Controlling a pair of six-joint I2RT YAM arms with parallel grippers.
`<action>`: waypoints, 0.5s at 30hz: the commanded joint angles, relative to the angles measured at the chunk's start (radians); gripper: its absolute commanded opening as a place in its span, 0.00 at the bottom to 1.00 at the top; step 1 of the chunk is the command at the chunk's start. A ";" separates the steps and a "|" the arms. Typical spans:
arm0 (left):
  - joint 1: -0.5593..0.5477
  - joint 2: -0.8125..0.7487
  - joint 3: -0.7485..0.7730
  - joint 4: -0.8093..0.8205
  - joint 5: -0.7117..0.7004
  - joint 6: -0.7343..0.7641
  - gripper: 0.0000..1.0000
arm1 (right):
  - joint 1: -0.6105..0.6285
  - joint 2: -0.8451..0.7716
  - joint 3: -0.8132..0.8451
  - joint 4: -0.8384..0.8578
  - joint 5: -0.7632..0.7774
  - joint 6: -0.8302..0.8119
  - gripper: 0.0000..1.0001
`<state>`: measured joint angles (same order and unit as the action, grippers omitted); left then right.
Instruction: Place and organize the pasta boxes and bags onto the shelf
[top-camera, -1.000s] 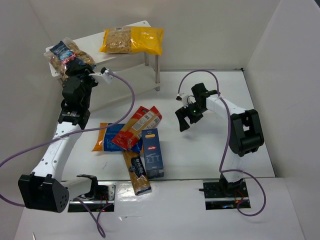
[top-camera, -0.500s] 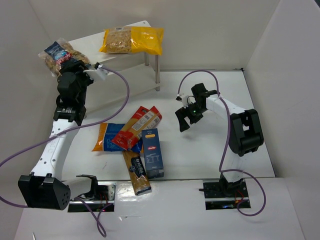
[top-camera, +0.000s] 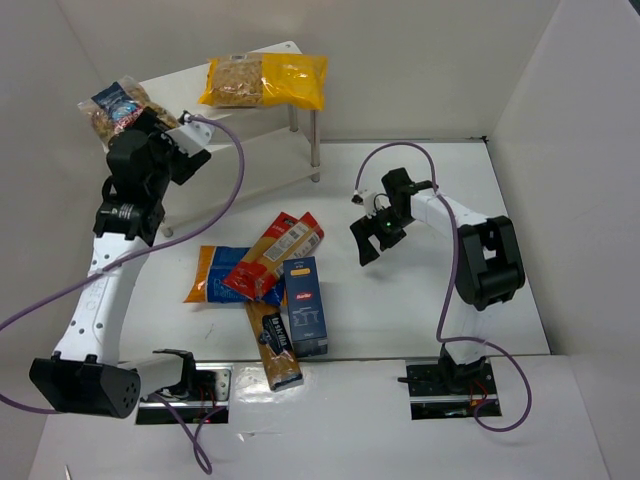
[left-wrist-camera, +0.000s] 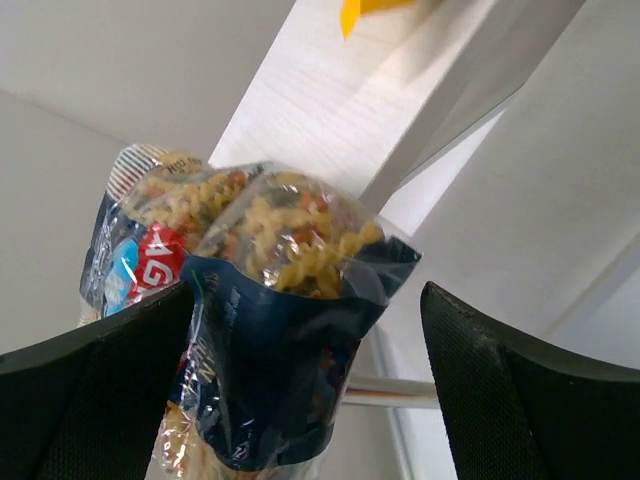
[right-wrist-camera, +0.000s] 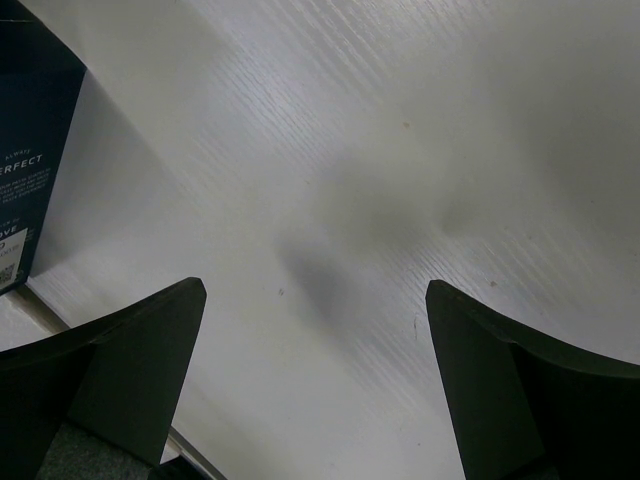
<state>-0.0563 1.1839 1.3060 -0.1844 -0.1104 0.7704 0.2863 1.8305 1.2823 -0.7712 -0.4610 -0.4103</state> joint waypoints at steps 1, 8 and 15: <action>-0.005 0.002 0.111 -0.061 0.101 -0.137 1.00 | 0.001 0.012 0.012 -0.013 -0.018 -0.013 1.00; 0.007 -0.007 0.281 -0.145 0.233 -0.333 1.00 | 0.001 0.012 0.012 -0.022 -0.008 -0.013 1.00; 0.076 -0.098 0.340 -0.177 0.085 -0.670 1.00 | 0.001 -0.030 0.012 -0.022 -0.008 -0.013 1.00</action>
<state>-0.0029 1.1442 1.6253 -0.3458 0.0624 0.3080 0.2863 1.8397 1.2823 -0.7780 -0.4603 -0.4103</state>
